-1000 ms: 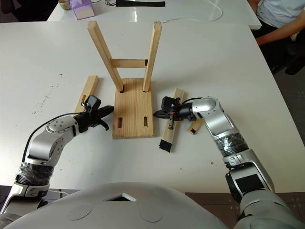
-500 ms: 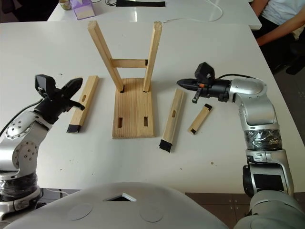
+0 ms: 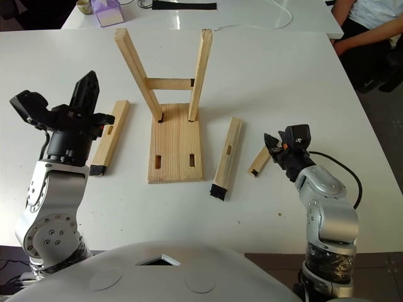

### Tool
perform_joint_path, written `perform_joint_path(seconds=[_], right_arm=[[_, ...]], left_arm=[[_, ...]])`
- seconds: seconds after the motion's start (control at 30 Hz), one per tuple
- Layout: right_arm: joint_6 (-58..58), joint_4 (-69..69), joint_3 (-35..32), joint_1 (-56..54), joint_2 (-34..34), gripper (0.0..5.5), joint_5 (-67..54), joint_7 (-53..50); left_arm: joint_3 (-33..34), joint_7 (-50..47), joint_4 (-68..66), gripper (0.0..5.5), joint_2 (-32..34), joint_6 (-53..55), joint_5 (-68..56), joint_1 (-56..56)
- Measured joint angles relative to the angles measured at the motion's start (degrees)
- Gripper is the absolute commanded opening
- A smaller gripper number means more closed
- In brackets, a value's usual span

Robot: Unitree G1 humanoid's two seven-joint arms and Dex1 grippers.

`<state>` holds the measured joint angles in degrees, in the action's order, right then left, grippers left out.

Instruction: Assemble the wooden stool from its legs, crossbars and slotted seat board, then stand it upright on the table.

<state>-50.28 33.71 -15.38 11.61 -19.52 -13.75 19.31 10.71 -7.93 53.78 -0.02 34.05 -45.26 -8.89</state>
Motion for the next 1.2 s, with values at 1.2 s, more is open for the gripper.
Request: perform_joint_path(seconds=[1.2], right_arm=[[-8.3, 6.9, 6.5, 9.7, -4.1, 3.15, 2.6, -8.0]], left_arm=[[-6.3, -9.4, -4.2, 0.0, 5.6, -1.3, -8.1, 4.7]])
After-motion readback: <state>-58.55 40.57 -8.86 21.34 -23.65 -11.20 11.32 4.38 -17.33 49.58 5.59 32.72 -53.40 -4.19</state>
